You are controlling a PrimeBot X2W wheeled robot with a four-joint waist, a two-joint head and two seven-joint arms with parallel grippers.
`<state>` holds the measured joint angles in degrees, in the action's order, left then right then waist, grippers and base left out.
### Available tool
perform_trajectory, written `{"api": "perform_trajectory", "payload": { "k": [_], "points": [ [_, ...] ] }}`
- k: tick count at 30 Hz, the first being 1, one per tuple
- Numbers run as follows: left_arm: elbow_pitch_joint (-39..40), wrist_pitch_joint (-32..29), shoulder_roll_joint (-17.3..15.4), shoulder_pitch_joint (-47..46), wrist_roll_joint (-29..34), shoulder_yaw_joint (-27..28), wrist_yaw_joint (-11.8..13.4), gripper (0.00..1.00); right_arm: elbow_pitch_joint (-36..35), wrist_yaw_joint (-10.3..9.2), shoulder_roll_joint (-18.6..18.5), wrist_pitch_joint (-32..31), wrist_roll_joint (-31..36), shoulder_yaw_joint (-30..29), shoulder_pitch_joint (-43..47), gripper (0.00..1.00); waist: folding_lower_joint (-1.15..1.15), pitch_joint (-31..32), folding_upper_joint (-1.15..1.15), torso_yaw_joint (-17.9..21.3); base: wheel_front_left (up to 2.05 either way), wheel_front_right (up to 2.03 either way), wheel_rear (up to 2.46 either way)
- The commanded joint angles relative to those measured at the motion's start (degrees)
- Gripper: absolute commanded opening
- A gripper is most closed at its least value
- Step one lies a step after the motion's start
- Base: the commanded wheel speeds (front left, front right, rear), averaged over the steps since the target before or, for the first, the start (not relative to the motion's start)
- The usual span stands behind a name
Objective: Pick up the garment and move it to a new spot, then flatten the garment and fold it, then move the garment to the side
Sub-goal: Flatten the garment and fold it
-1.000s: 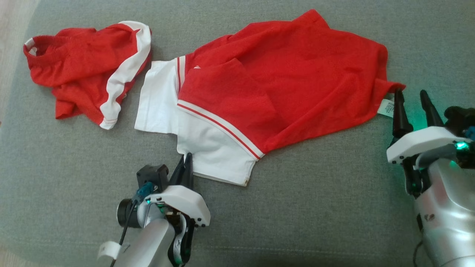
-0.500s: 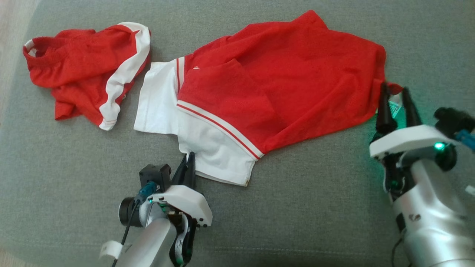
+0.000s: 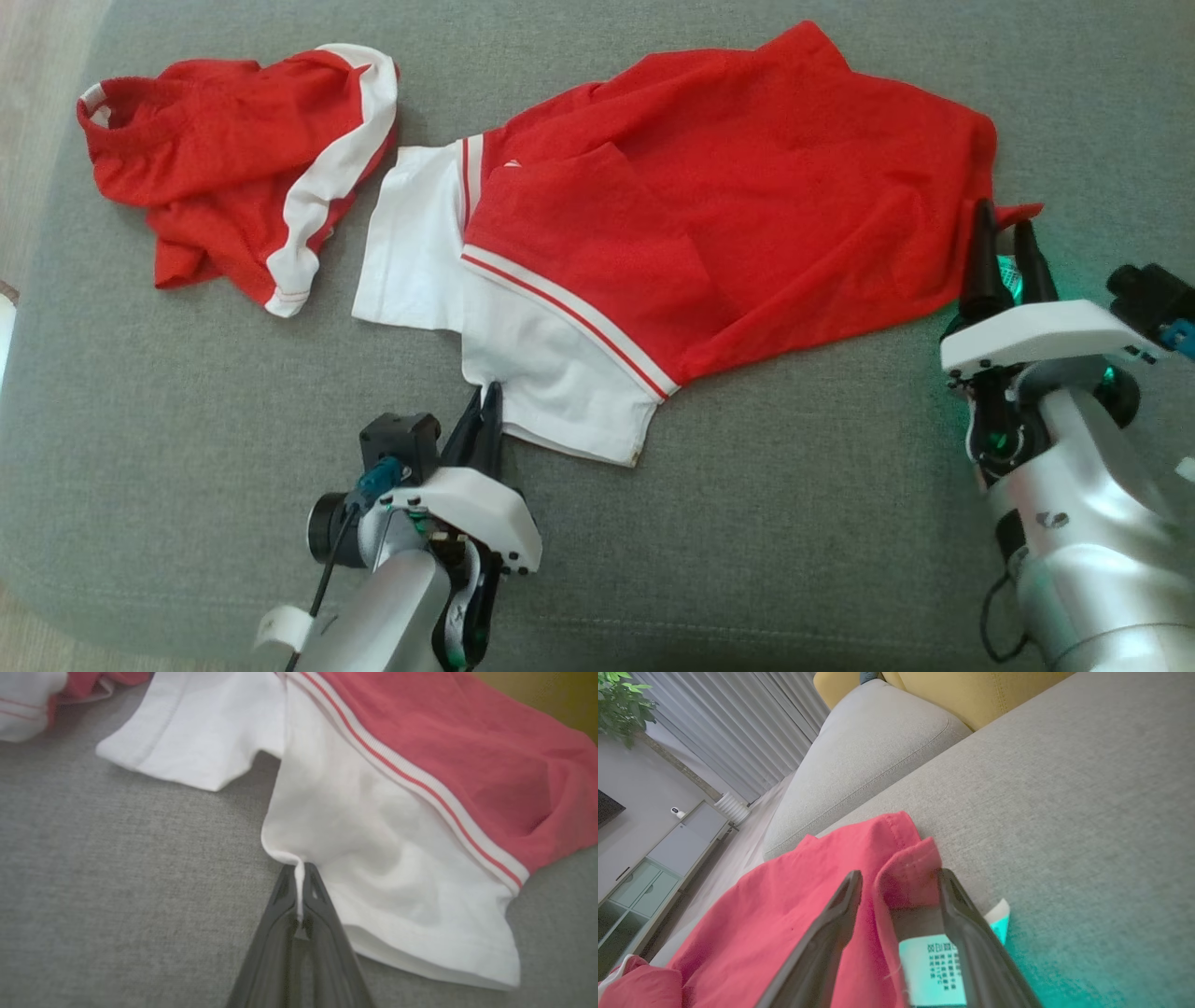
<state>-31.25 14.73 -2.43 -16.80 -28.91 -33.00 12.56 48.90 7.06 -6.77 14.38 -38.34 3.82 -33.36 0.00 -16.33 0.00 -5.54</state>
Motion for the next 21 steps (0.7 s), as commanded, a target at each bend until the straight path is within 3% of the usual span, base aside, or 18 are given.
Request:
{"api": "perform_trajectory", "payload": {
  "k": [1, 3, 5, 8, 10, 12, 13, 21],
  "points": [
    [1.1, 0.3, -0.4, -0.7, 0.1, 1.2, 0.2, 0.0, -1.0, 0.43, -0.2, 0.6, -0.2, 0.9, -1.0, 0.8, 0.0, 0.0, 0.0, 0.0, 0.0, 0.0, 0.0],
    [1.1, 0.3, -0.4, -0.6, 0.1, 1.2, 0.2, 0.0, -0.3, 0.43, -0.4, 0.6, -0.3, 0.2, -1.4, 0.77, 0.0, 0.0, 0.0, -0.1, 0.0, 0.0, 0.0],
    [1.1, 0.3, -0.4, -0.5, 0.2, 1.3, 0.2, 0.0, 0.2, 0.43, -0.5, 0.6, -0.3, -0.2, -1.7, 0.68, 0.0, 0.0, 0.0, -0.1, 0.0, 0.0, 0.0],
    [1.1, 0.3, -0.4, -0.4, 0.1, 1.4, 0.2, 0.0, 1.1, 0.43, -0.4, 0.6, -0.4, -0.7, -2.0, 0.35, 0.0, -0.1, 0.0, 0.0, 0.0, 0.0, 0.0],
    [1.1, 0.3, -0.4, -0.6, 0.1, 1.4, 0.1, 0.0, 1.6, 0.43, -0.4, 0.6, -0.4, -0.6, -2.2, 0.31, 0.0, -0.2, 0.0, -0.1, 0.0, 0.0, 0.0],
    [1.0, 0.3, -0.4, -0.9, 0.0, 1.5, 0.1, 0.0, 2.1, 0.43, -0.4, 0.6, -0.6, -0.4, -2.5, 0.04, 0.0, -0.4, 0.0, -0.1, 0.0, 0.0, 0.0],
    [1.0, 0.3, -0.4, -1.0, 0.0, 1.5, 0.2, 0.0, 2.2, 0.43, -0.4, 0.6, -0.7, -0.4, -2.6, 0.0, 0.0, -0.4, 0.0, -0.1, 0.0, 0.0, 0.0],
    [2.7, 0.3, -0.4, -0.9, 0.3, 3.3, 0.1, 0.0, -1.9, 0.43, -1.5, 0.6, 0.5, -2.2, -1.6, 0.0, 0.0, 1.6, 0.0, 0.6, 0.0, 0.0, 0.0]
  ]
}}
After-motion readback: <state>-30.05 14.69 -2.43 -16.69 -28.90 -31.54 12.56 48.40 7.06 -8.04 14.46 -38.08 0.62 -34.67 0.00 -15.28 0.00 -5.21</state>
